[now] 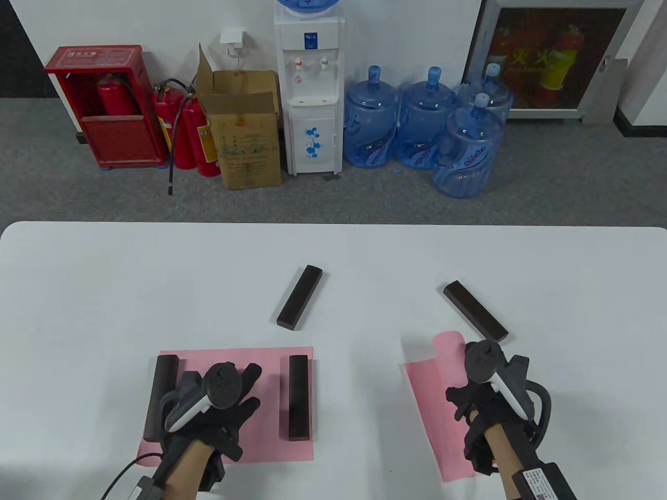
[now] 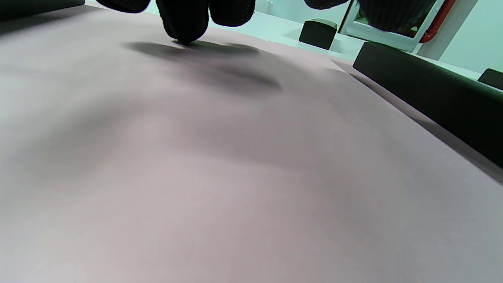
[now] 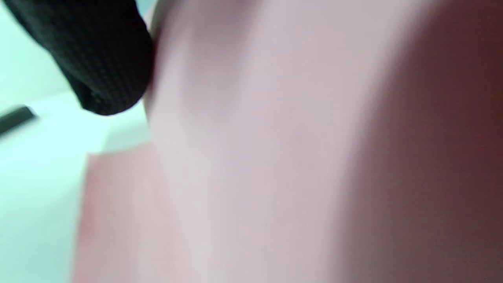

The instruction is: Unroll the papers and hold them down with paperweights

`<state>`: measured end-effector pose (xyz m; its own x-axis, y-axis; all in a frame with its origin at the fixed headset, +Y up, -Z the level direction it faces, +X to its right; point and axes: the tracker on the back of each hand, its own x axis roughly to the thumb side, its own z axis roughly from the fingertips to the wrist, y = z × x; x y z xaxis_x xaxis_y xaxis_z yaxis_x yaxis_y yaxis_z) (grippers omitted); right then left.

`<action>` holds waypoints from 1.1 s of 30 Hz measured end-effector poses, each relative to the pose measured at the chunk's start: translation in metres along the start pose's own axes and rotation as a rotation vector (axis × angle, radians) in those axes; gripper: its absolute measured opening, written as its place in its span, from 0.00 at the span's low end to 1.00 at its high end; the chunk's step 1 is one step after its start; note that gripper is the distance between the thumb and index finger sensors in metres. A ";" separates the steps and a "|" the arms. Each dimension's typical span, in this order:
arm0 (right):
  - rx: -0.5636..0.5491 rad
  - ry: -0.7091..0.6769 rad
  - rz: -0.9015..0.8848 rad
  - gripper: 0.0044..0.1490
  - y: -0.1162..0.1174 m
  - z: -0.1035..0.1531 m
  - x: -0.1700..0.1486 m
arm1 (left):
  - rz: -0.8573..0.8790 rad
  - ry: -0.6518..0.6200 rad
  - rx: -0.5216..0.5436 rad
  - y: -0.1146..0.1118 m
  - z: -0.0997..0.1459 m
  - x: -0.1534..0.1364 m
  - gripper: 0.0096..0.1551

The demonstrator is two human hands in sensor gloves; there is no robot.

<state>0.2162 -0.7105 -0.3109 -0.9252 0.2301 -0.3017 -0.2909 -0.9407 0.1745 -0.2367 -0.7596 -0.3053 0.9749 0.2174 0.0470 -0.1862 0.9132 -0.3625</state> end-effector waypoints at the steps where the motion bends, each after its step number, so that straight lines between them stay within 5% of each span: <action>1: -0.012 -0.015 -0.023 0.61 -0.002 0.003 0.007 | 0.001 -0.001 0.000 0.000 0.000 0.000 0.39; 7: -0.035 -0.109 -0.289 0.61 -0.007 0.013 0.044 | 0.008 -0.010 0.006 -0.001 0.001 0.000 0.39; 15: 0.066 -0.060 -0.470 0.61 0.059 -0.002 0.041 | 0.001 -0.022 0.000 -0.004 0.002 0.006 0.40; 20: 0.071 -0.051 -0.444 0.60 0.068 -0.002 0.039 | -0.008 -0.051 0.012 -0.002 0.004 0.023 0.41; 25: 0.049 -0.047 -0.411 0.60 0.070 0.000 0.042 | -0.066 -0.098 0.076 0.008 0.009 0.079 0.42; 33: 0.039 -0.011 -0.438 0.59 0.072 0.001 0.038 | -0.128 -0.118 -0.060 0.001 -0.007 0.171 0.44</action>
<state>0.1601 -0.7689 -0.3086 -0.7151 0.6080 -0.3448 -0.6649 -0.7439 0.0674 -0.0689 -0.7235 -0.3043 0.9685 0.1426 0.2040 -0.0501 0.9145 -0.4014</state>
